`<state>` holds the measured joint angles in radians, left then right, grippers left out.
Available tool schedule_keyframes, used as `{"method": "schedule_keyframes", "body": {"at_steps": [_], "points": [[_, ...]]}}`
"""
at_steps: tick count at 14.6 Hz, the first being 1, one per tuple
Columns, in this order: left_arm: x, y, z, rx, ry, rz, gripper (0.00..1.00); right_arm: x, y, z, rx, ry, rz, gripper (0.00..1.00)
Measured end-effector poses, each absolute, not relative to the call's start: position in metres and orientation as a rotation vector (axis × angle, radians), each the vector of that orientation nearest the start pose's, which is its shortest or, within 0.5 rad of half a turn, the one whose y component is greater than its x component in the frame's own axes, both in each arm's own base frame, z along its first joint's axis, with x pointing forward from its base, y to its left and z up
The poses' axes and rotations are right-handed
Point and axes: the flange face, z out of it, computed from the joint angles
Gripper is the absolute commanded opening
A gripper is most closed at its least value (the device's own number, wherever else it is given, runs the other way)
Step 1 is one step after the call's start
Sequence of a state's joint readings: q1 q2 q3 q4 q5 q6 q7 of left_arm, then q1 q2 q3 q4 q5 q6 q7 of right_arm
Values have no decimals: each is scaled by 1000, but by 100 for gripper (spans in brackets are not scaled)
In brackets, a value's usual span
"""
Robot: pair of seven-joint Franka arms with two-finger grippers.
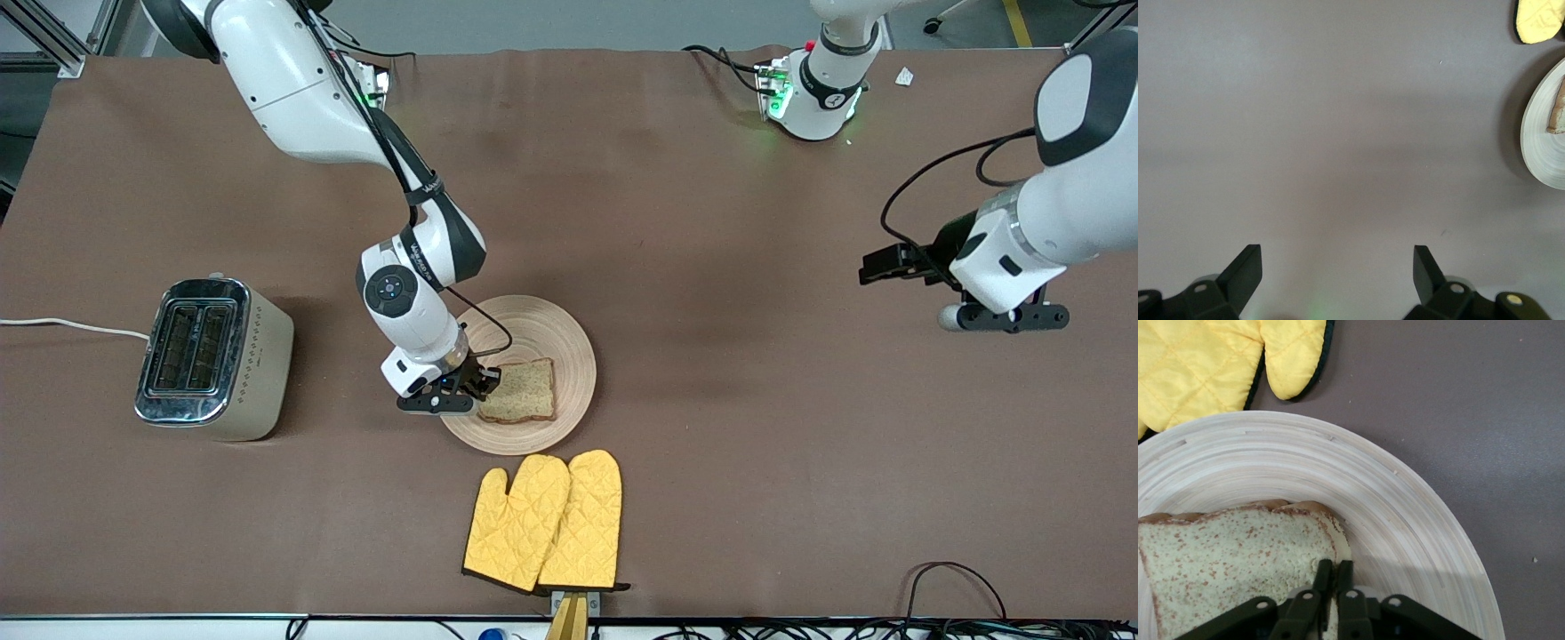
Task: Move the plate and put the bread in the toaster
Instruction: 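Grasp the bread slice with the right gripper while the left gripper withdraws, then lift the bread with the right gripper and carry it over the toaster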
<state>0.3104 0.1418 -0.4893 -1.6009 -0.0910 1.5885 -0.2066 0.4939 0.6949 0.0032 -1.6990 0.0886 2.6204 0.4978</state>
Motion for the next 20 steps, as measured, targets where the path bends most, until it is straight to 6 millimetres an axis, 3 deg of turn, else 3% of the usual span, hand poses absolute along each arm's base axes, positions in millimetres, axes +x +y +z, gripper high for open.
{"method": "schedule_keyframes", "body": {"at_steps": [6,8,11,14,16,20], "points": [[571,-91,554,-3211,-83,231,100,625,328,228,-2984,120,-247,0],[571,-88,554,-3209,-87,227,100,639,321,262,-3011,137,-205,0],[570,-88,564,-3198,-36,190,100,652,298,335,-3076,143,-190,0],[570,-82,584,-3166,77,108,100,650,257,402,-3213,152,-155,0],[571,-80,587,-3162,97,96,100,648,216,437,-3302,189,-63,0],[572,-91,591,-3143,109,81,100,647,129,483,-3504,128,120,0]]}}
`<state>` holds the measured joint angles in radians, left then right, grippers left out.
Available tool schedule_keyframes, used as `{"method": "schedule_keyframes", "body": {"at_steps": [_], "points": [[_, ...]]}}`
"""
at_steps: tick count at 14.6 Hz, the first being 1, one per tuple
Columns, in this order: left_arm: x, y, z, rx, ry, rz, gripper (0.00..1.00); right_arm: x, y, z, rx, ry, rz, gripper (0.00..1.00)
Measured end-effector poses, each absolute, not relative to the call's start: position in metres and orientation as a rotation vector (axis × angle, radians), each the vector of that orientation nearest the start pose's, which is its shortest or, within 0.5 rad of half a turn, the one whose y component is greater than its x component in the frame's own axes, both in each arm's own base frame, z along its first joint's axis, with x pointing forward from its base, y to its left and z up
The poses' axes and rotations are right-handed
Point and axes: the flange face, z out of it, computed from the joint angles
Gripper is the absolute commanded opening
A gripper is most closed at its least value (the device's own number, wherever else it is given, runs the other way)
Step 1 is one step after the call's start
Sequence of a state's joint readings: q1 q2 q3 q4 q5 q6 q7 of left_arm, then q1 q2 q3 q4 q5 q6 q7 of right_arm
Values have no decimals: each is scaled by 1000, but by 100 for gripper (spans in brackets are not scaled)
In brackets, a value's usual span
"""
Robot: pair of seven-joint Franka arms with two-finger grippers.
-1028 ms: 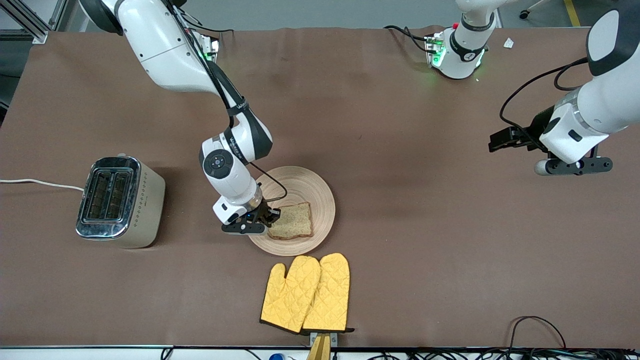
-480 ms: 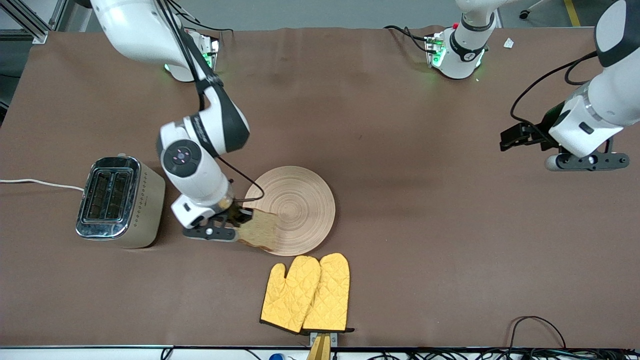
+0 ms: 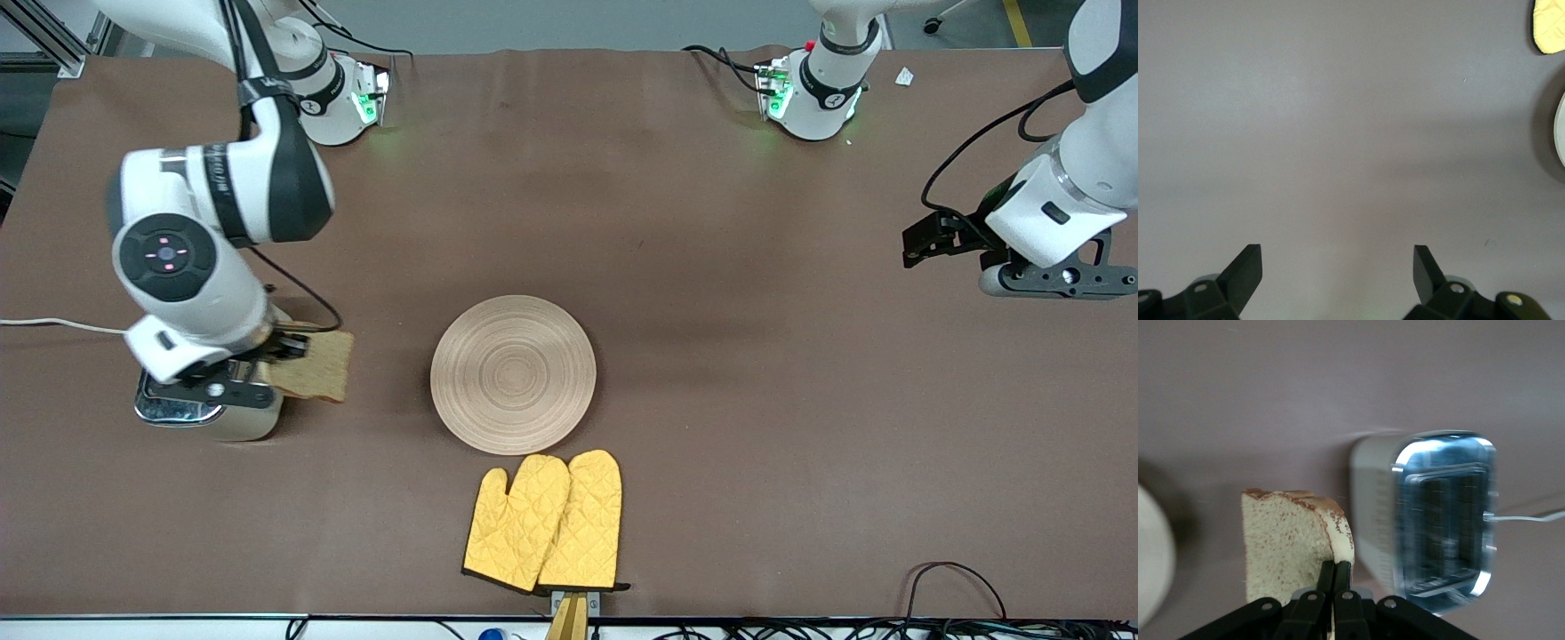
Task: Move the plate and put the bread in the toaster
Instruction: 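Lift the bread with the right gripper and carry it over the toaster, then lower the bread into the toaster slot with the right gripper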
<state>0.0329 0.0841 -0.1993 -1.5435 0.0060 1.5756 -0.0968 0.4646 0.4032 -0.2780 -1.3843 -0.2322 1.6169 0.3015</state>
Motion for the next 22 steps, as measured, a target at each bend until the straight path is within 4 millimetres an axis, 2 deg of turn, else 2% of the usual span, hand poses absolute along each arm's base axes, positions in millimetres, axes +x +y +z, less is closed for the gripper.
{"method": "schedule_keyframes", "body": {"at_steps": [3,5,8,12,17,22], "points": [[571,-91,594,-3136,136,80,100,645,79,506,-3640,25,205,0],[571,-88,597,-3135,128,68,100,643,63,510,-3686,2,245,0],[573,-82,604,-3136,113,47,100,641,56,495,-3751,-45,307,0],[572,-86,605,-3136,123,44,100,642,48,472,-3835,-125,337,0],[572,-86,605,-3136,123,43,100,640,46,450,-3846,-183,371,0],[573,-85,603,-3136,120,50,100,642,49,443,-3851,-164,304,0]]}}
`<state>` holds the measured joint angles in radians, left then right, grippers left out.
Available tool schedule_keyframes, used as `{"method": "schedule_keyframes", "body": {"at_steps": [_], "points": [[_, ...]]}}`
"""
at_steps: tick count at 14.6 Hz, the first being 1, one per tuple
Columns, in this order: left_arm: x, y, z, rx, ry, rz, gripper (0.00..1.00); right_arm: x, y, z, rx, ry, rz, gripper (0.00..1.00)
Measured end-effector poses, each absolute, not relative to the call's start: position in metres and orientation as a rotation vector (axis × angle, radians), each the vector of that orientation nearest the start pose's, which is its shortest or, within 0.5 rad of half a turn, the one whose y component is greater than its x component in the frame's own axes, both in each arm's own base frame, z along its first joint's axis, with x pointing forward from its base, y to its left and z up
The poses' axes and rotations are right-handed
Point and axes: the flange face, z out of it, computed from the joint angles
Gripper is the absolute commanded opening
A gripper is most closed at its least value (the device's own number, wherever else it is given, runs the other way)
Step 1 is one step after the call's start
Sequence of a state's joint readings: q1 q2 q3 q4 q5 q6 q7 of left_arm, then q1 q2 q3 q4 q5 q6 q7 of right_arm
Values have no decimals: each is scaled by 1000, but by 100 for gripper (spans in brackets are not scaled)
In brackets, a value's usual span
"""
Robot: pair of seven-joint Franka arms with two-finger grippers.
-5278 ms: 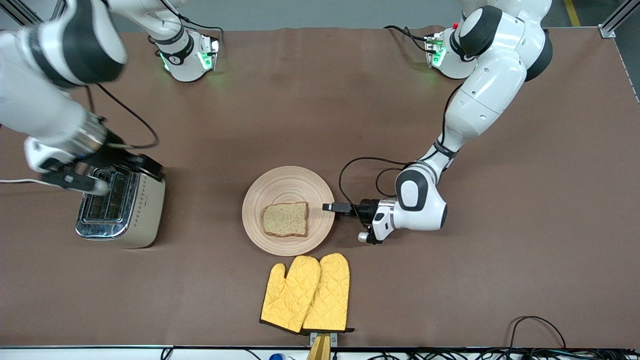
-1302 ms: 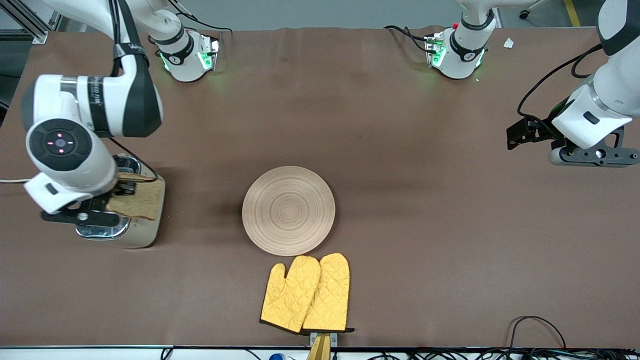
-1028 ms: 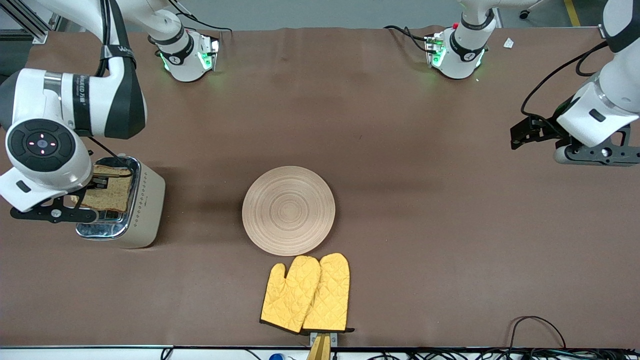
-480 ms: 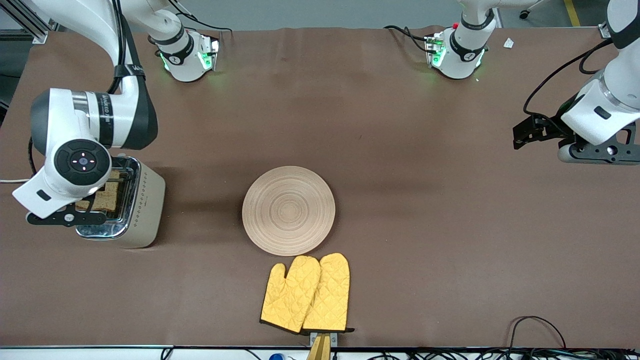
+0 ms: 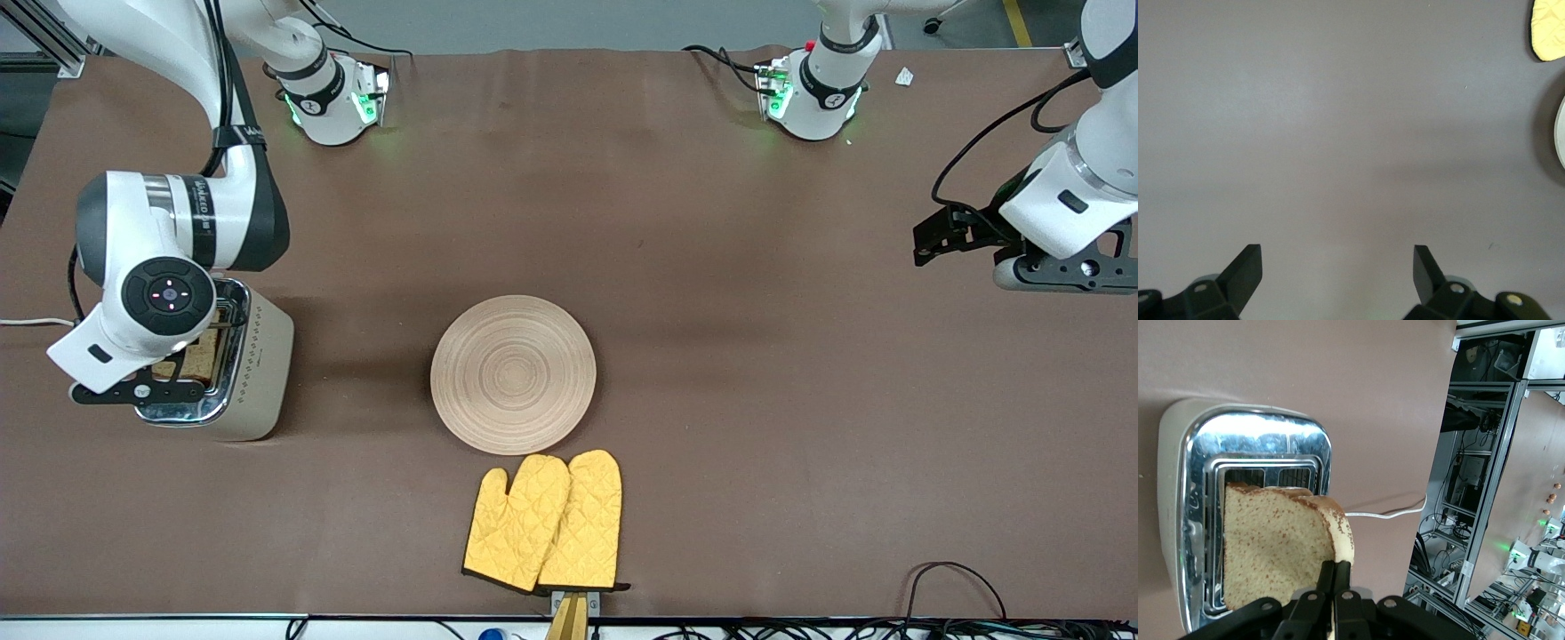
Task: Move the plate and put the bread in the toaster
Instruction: 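Lower the bread into the toaster slot with the right gripper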
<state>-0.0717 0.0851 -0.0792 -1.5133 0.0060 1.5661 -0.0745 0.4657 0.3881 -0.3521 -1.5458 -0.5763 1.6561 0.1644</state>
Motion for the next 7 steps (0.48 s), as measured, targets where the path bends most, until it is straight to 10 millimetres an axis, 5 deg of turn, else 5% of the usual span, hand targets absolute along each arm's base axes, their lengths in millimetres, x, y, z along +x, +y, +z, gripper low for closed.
{"method": "schedule_keyframes", "body": {"at_steps": [5,7], "points": [[574,-85,601,-3136,120,55,100,643,56,436,2412,-6,-118,5],[574,-85,601,-3136,119,55,100,643,59,432,2410,-41,-105,39]]}}
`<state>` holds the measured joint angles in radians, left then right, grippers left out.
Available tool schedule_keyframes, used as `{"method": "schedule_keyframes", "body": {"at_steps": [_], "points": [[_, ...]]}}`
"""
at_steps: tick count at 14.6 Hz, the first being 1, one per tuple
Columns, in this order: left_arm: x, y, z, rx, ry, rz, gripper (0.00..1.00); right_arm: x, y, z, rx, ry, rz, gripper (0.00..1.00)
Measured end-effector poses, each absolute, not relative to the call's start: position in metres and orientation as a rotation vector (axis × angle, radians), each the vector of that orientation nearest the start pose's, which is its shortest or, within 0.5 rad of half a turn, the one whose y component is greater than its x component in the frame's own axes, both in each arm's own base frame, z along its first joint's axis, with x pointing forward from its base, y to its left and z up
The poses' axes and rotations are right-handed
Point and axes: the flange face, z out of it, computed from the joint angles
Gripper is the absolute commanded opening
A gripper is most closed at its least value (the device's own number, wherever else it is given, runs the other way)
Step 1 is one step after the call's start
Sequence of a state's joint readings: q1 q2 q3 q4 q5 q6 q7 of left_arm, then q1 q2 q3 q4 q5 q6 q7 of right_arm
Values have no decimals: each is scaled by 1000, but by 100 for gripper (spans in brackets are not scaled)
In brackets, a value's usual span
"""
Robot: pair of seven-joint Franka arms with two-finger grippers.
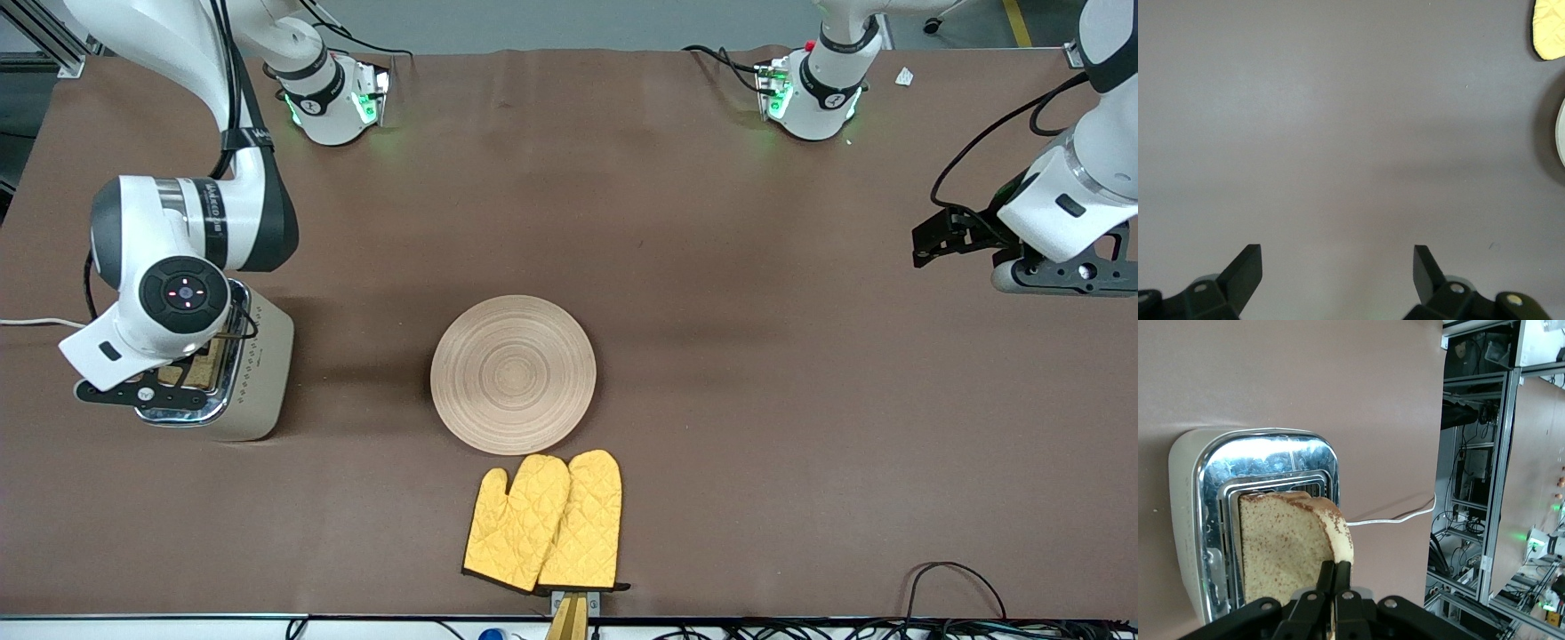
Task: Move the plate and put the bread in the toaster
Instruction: 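Lower the bread into the toaster slot with the right gripper, then open the right gripper and raise it away from the toaster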
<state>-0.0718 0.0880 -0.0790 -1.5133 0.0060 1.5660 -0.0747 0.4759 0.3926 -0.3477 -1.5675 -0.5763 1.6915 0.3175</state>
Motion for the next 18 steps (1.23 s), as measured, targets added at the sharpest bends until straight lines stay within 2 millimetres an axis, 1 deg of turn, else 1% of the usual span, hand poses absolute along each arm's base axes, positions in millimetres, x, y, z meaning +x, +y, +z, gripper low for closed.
{"method": "schedule_keyframes", "body": {"at_steps": [1,3,4,7,8,10,11,12,14,16,18], "points": [[574,-84,601,-3136,119,55,100,643,59,430,2409,-52,-101,54],[574,-84,601,-3136,118,55,100,643,60,429,2407,-61,-99,73],[574,-84,601,-3136,118,55,100,643,60,429,2407,-64,-97,77],[574,-84,601,-3136,117,55,100,643,60,429,2407,-68,-95,96],[574,-84,601,-3136,117,55,100,643,60,429,2408,-68,-94,100],[574,-84,601,-3136,118,55,100,642,61,428,2449,-93,-103,100],[574,-84,601,-3136,118,55,100,641,62,432,2513,-130,-113,100],[574,-85,601,-3136,119,55,100,639,59,441,2587,-178,-116,100],[574,-85,601,-3136,121,55,100,632,46,474,2722,-239,-99,100],[574,-86,601,-3136,122,55,100,618,29,515,2852,-282,-66,100],[574,-86,601,-3136,123,55,100,599,10,548,2964,-308,-33,100]]}}
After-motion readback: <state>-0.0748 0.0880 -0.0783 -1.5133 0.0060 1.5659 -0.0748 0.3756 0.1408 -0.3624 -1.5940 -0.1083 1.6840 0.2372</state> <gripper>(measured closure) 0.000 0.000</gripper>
